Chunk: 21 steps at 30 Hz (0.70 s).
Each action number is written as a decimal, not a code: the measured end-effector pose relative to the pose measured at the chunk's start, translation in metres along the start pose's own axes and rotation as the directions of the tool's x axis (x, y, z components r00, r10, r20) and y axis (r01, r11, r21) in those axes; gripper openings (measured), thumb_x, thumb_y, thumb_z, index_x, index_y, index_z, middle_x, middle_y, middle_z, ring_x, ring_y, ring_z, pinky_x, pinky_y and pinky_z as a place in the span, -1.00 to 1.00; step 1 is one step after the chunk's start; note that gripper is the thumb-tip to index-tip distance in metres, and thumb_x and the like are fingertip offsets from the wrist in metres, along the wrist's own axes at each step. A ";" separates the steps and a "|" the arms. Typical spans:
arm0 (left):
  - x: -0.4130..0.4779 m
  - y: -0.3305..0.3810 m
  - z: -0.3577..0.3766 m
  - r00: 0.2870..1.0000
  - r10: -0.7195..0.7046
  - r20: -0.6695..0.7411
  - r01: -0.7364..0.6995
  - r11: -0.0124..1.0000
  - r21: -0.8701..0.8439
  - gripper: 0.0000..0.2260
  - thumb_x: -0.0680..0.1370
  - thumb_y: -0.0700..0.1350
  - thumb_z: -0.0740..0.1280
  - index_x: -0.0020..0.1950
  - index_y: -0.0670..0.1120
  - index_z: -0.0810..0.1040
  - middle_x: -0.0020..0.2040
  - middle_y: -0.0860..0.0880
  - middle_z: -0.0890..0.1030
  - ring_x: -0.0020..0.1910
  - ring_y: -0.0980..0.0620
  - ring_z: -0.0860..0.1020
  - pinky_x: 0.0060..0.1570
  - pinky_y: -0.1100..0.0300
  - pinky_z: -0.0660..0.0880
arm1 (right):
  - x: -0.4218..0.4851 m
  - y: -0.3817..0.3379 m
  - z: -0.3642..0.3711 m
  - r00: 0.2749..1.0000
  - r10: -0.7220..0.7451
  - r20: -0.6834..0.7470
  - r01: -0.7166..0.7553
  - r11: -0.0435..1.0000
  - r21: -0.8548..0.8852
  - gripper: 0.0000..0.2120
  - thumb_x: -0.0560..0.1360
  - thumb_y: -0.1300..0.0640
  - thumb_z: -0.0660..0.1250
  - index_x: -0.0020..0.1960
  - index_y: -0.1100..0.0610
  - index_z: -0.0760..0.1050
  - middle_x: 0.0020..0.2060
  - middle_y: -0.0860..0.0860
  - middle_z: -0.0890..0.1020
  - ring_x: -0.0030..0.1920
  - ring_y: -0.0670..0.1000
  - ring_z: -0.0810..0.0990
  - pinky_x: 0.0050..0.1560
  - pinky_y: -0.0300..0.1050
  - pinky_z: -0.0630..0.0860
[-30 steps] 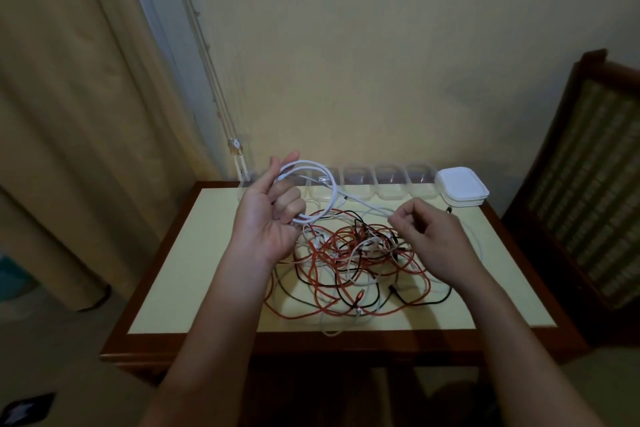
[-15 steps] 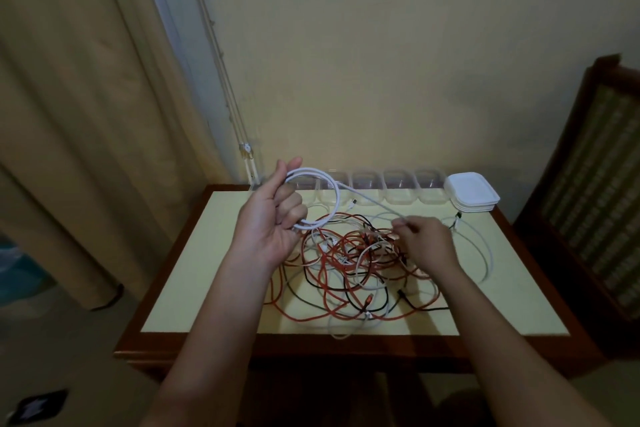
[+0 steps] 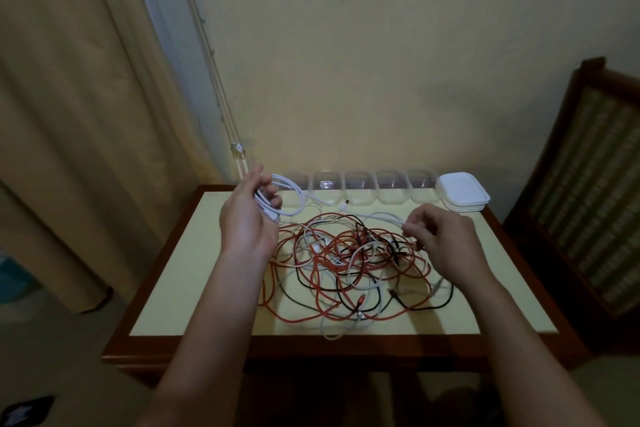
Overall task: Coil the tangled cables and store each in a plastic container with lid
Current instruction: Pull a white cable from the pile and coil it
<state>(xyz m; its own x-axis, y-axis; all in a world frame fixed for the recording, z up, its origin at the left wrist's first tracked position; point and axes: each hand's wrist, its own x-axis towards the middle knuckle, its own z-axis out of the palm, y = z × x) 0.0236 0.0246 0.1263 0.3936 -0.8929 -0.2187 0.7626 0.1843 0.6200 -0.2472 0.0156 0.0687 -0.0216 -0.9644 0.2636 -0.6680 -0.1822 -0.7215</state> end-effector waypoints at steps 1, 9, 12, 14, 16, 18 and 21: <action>-0.004 -0.004 0.001 0.999 0.032 0.013 -0.033 0.996 0.077 -0.69 0.62 -0.24 0.33 0.35 -0.29 0.51 -0.26 -0.07 0.58 -0.42 0.13 0.53 -0.44 0.34 0.42 | -0.001 -0.001 0.000 0.999 -0.040 0.033 0.042 0.997 -0.062 -0.88 0.53 0.14 0.47 -0.17 0.02 0.59 -0.34 -0.09 0.65 -0.28 -0.09 0.62 -0.23 -0.17 0.49; -0.032 -0.034 0.005 0.933 0.031 0.357 -0.288 0.660 0.694 -0.70 0.67 -0.15 0.25 0.42 -0.09 0.48 -0.10 -0.05 0.73 -0.13 0.05 0.70 -0.10 0.23 0.61 | -0.007 -0.042 -0.004 0.934 -0.349 0.080 0.352 0.936 -0.017 -0.85 0.61 0.19 0.34 -0.13 0.08 0.59 -0.24 -0.15 0.60 -0.17 -0.17 0.53 -0.17 -0.38 0.35; -0.040 -0.044 0.002 0.873 -0.125 0.472 -0.351 0.512 0.784 -0.71 0.69 -0.14 0.21 0.41 -0.04 0.49 -0.07 -0.04 0.72 -0.17 0.06 0.69 -0.13 0.22 0.60 | -0.008 -0.055 -0.002 0.930 -0.368 0.014 0.367 0.929 0.054 -0.82 0.61 0.19 0.34 -0.16 0.02 0.55 -0.30 -0.18 0.56 -0.20 -0.21 0.52 -0.23 -0.44 0.30; -0.045 -0.049 0.002 0.824 -0.253 0.507 -0.318 0.535 0.783 -0.73 0.71 -0.14 0.17 0.38 -0.04 0.53 -0.17 -0.03 0.67 -0.36 0.02 0.61 -0.27 0.16 0.52 | -0.007 -0.058 0.001 0.933 -0.358 -0.036 0.360 0.930 0.068 -0.85 0.61 0.17 0.35 -0.14 0.04 0.57 -0.31 -0.19 0.55 -0.22 -0.22 0.51 -0.24 -0.45 0.29; -0.047 -0.053 0.002 0.806 -0.323 0.496 -0.209 0.629 0.749 -0.73 0.72 -0.12 0.14 0.29 -0.05 0.58 -0.30 -0.02 0.50 -0.52 0.07 0.36 -0.43 0.20 0.31 | -0.006 -0.057 0.004 0.940 -0.333 -0.080 0.339 0.937 0.087 -0.88 0.60 0.12 0.37 -0.10 0.10 0.59 -0.27 -0.15 0.58 -0.21 -0.19 0.52 -0.23 -0.43 0.31; -0.048 -0.054 0.004 0.801 -0.383 0.461 -0.021 0.751 0.660 -0.72 0.71 -0.09 0.14 0.25 -0.08 0.61 -0.35 0.01 0.35 -0.53 0.13 0.17 -0.49 0.23 0.11 | -0.007 -0.056 0.006 0.950 -0.297 -0.095 0.306 0.945 0.115 -0.87 0.61 0.05 0.36 -0.08 0.08 0.59 -0.23 -0.11 0.60 -0.22 -0.16 0.52 -0.25 -0.38 0.32; -0.048 -0.050 0.008 0.775 -0.431 0.462 0.119 0.818 0.563 -0.64 0.69 0.02 0.16 0.29 -0.17 0.59 -0.37 0.04 0.26 -0.53 0.19 0.11 -0.51 0.26 0.01 | -0.012 -0.057 0.008 0.971 -0.236 -0.044 0.240 0.958 0.157 -0.81 0.61 -0.07 0.33 -0.07 0.02 0.58 -0.24 -0.10 0.61 -0.31 -0.12 0.51 -0.32 -0.25 0.37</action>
<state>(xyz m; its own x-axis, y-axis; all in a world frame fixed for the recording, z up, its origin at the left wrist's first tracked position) -0.0371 0.0546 0.1121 -0.2614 -0.9612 -0.0884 0.3814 -0.1870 0.9053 -0.2028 0.0359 0.1020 0.1040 -0.8849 0.4540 -0.5282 -0.4359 -0.7287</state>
